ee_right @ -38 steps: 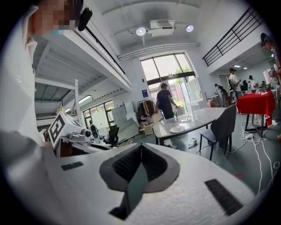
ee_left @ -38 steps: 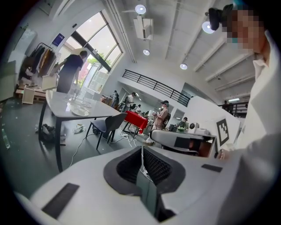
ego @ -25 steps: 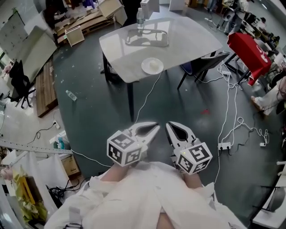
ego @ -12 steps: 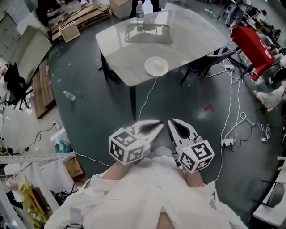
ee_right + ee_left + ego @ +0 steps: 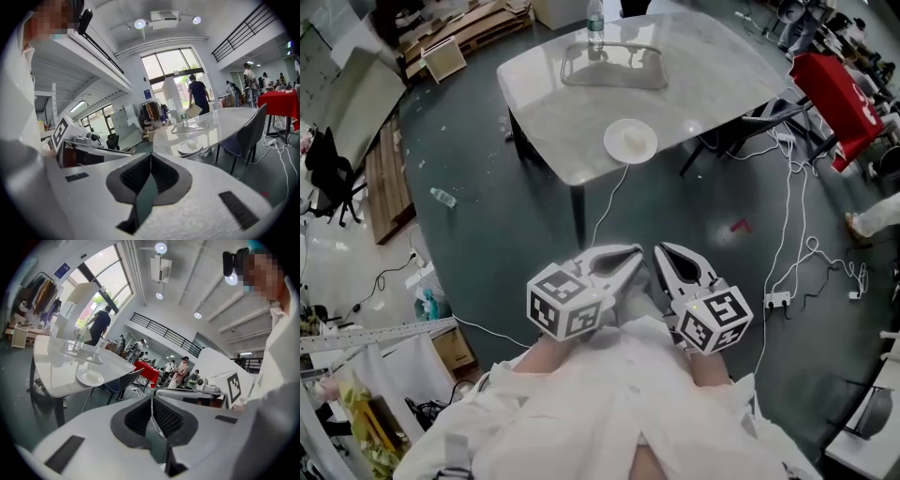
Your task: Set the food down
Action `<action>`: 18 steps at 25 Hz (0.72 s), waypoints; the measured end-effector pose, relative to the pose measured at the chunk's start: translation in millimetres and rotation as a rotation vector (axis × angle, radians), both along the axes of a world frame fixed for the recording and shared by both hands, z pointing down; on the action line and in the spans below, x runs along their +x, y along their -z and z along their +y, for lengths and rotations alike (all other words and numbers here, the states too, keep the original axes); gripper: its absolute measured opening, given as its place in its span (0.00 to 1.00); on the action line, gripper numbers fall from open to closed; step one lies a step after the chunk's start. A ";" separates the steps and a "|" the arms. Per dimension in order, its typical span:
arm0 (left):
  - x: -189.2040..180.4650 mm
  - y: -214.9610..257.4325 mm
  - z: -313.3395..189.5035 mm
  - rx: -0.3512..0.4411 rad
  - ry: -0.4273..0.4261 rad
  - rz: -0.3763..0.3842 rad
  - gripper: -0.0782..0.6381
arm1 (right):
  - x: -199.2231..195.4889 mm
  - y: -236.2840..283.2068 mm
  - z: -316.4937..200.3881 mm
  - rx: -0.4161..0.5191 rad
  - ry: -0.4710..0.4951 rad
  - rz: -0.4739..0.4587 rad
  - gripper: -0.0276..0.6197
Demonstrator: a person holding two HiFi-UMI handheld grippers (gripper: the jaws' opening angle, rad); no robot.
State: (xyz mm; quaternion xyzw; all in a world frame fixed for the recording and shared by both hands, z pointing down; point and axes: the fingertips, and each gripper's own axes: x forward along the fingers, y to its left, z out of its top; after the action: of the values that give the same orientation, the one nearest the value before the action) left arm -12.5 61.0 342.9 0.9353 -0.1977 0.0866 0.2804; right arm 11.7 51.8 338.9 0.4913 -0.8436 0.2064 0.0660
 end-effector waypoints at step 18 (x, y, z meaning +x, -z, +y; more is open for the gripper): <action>48.7 0.7 -175.3 0.035 0.133 -0.035 0.14 | 52.7 3.9 -175.8 -0.008 0.116 -0.016 0.05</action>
State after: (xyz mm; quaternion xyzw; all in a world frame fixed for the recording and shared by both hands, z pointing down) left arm 36.2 -114.3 342.1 0.9232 -0.2659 0.0807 0.2654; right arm 64.3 -124.1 335.0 0.4398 -0.8702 0.2098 0.0731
